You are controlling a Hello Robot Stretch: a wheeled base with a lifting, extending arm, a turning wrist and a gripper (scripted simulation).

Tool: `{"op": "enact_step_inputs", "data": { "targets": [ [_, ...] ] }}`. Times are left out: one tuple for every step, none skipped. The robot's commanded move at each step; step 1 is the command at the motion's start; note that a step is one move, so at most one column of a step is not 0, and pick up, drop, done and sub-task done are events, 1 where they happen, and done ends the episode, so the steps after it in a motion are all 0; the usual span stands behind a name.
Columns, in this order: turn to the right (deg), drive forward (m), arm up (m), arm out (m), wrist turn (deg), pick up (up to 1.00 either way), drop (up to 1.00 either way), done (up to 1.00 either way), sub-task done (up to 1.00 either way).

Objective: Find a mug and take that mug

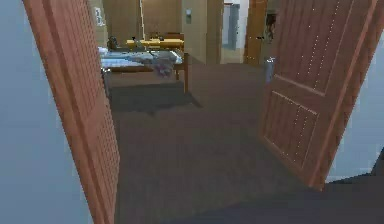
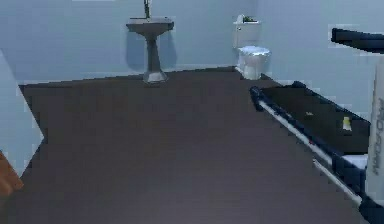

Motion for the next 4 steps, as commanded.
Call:
{"op": "enact_step_inputs", "data": {
  "targets": [
    [0.0, 1.00, 0.00, 0.00, 0.0, 0.00, 0.00, 0.00, 0.00],
    [0.0, 1.00, 0.00, 0.00, 0.0, 0.00, 0.00, 0.00, 0.00],
    [0.0, 0.30, 0.00, 0.00, 0.0, 0.00, 0.00, 0.00, 0.00],
    [18.0, 0.00, 0.00, 0.00, 0.0, 0.00, 0.00, 0.00, 0.00]
  ]
}}
